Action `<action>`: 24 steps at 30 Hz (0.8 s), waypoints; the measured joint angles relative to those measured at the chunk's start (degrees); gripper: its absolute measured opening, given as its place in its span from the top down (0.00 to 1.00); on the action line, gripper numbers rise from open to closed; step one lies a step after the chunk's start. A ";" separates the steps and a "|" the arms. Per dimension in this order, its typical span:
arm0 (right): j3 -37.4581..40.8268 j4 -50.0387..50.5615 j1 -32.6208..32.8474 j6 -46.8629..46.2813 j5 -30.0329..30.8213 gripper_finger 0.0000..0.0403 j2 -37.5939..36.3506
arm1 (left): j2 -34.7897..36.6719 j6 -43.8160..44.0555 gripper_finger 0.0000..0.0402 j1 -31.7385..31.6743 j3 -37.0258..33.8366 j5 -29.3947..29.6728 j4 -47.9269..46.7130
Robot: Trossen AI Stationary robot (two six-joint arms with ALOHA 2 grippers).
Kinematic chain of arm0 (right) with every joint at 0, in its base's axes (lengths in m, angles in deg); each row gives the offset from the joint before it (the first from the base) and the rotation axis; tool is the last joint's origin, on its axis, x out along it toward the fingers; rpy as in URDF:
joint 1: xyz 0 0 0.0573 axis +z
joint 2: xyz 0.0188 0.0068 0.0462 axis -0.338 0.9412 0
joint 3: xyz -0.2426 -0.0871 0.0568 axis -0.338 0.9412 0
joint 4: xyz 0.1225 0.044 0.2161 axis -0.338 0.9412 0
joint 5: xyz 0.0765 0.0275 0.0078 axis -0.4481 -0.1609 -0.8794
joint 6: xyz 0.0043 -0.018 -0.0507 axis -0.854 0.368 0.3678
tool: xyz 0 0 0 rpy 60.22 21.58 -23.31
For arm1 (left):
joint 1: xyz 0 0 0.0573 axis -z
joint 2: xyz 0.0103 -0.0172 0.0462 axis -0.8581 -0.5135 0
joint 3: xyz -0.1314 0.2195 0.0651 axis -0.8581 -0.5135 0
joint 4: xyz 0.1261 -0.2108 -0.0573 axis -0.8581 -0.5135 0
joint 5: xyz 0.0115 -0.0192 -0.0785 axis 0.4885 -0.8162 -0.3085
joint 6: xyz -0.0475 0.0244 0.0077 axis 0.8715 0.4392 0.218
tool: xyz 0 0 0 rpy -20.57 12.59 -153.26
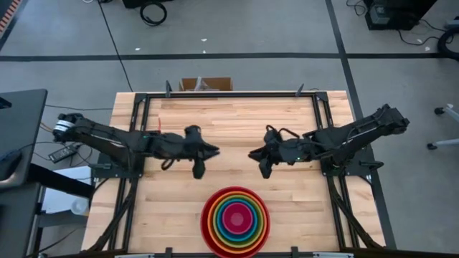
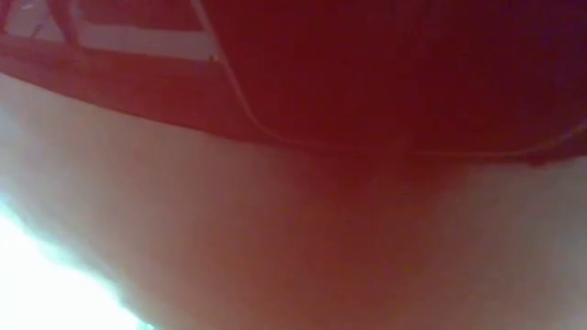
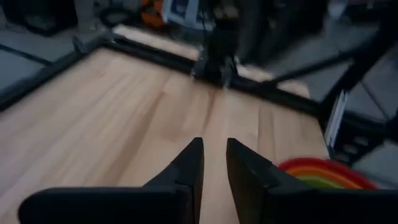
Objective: Nest bowls inside each other
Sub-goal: Return to Home Position
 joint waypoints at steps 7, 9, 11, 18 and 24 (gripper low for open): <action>1.89 -0.45 -2.60 3.54 -4.27 0.89 -2.21 | 9.72 2.34 0.89 -0.93 -14.37 -0.63 11.29; 1.92 1.27 -3.75 4.48 -3.94 0.90 -4.67 | 13.15 2.19 0.91 -1.04 -16.53 -0.63 11.50; 1.91 3.06 -4.53 5.97 -3.43 0.91 -7.38 | 16.37 -0.59 0.94 -1.42 -17.20 -0.39 11.62; 1.89 18.64 -6.53 8.63 -6.48 0.96 -8.70 | 21.62 -13.22 0.98 -2.92 -17.33 -0.11 8.79; 1.97 17.98 -4.24 10.31 -4.13 0.98 -6.70 | 20.88 -11.86 0.98 -4.08 -18.79 0.03 4.73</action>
